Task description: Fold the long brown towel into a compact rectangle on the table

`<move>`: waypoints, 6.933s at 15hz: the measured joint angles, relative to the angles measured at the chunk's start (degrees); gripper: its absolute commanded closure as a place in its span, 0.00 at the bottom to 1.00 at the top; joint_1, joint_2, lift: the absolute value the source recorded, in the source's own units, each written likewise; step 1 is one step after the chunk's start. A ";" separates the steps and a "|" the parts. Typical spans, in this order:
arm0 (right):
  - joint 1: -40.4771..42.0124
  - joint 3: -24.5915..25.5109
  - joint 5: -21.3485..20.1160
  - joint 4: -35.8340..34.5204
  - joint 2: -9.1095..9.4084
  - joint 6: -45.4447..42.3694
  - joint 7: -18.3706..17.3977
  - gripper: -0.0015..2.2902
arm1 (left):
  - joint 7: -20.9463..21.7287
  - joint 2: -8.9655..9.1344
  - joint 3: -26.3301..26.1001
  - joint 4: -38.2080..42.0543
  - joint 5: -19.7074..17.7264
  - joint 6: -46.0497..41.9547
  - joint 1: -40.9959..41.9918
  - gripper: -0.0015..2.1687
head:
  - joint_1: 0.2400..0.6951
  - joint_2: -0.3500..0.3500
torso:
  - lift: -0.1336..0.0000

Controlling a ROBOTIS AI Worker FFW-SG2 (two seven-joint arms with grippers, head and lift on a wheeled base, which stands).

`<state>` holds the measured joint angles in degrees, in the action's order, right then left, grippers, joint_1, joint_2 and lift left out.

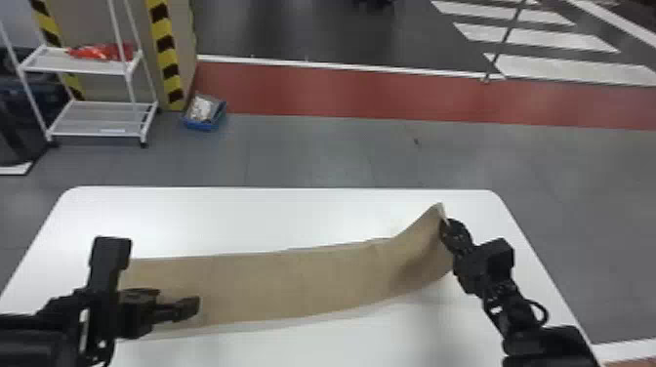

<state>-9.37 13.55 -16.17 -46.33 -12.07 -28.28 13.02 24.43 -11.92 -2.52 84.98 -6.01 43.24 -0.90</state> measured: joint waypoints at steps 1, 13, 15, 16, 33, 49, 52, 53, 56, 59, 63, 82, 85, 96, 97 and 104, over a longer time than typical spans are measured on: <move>-1.40 -0.30 -2.43 2.23 -0.08 0.92 -2.13 0.72 | 0.05 0.07 -0.11 -0.06 -0.03 -0.03 -0.03 0.07 | 1.00 0.26 | 1.00; -5.98 -3.83 -9.05 6.68 -0.23 18.45 -12.25 0.01 | 0.62 -0.39 0.22 0.10 -0.40 0.29 0.46 0.07 | 1.00 0.20 | 1.00; -5.70 -3.65 -8.83 6.36 -0.24 18.53 -12.31 0.01 | 0.61 -0.39 0.35 0.10 -0.40 0.35 0.47 0.07 | 1.00 0.19 | 1.00; -5.56 -3.43 -8.80 6.10 -0.26 18.56 -12.72 0.01 | 0.61 -0.39 0.45 0.10 -0.40 0.45 0.47 0.07 | 1.00 0.19 | 1.00; 4.21 2.45 1.00 -12.07 -0.47 23.48 -3.98 0.05 | -7.52 -0.28 6.36 4.09 3.10 -3.19 3.90 0.06 | 1.00 0.26 | 1.00; 4.29 2.93 1.43 -12.13 -0.41 20.67 -2.38 0.06 | -5.63 -1.62 5.82 0.19 5.19 6.71 -0.60 0.74 | 1.00 0.30 | 1.00; 4.83 2.86 1.97 -12.92 -0.27 20.25 -1.77 0.06 | -5.39 -1.59 6.91 1.65 3.27 6.87 0.01 0.74 | 1.00 0.31 | 1.00; 5.31 2.66 2.31 -13.60 -0.18 20.30 -1.52 0.06 | -4.82 -1.55 7.62 2.71 2.28 6.87 0.42 0.74 | 1.00 0.31 | 1.00; 6.62 2.16 2.71 -16.17 0.51 20.49 0.82 0.04 | -0.17 -1.08 12.67 6.81 -4.02 10.05 1.33 0.74 | 1.00 0.32 | 1.00; 6.76 1.78 2.96 -17.77 1.70 20.48 4.88 0.06 | 2.47 -0.49 17.86 10.08 -13.01 13.86 1.49 0.74 | 1.00 0.34 | 1.00; 5.36 1.62 4.57 -17.32 2.35 19.17 12.89 0.64 | 4.45 0.07 21.79 10.58 -23.40 14.19 0.52 0.74 | 1.00 0.38 | 1.00; 1.26 -10.66 2.12 -6.22 6.74 16.69 18.48 0.83 | 7.03 -0.54 28.98 10.27 -35.80 23.79 -1.55 0.74 | 1.00 0.64 | 1.00; 1.50 -11.90 1.71 -6.02 6.89 18.03 18.53 0.83 | 7.03 -0.80 29.29 10.29 -35.52 23.87 -1.54 0.74 | 1.00 0.66 | 1.00; 3.71 -15.66 1.76 -8.61 9.74 21.10 17.82 0.82 | 7.05 -0.89 28.74 10.29 -34.68 24.04 -1.72 0.74 | 1.00 0.75 | 1.00; 4.25 -15.83 1.88 -9.90 10.02 21.22 17.17 0.81 | 7.14 -0.91 28.77 10.29 -34.68 24.04 -1.73 0.74 | 1.00 0.75 | 1.00; 9.66 -12.00 4.02 -22.00 10.19 20.62 16.18 0.40 | 5.93 -0.27 26.08 11.57 -35.02 26.84 -1.30 0.74 | 1.00 0.66 | 1.00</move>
<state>0.29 1.55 -12.15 -68.33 -1.89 -7.66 29.20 30.36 -12.19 23.56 96.56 -41.03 70.09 -2.20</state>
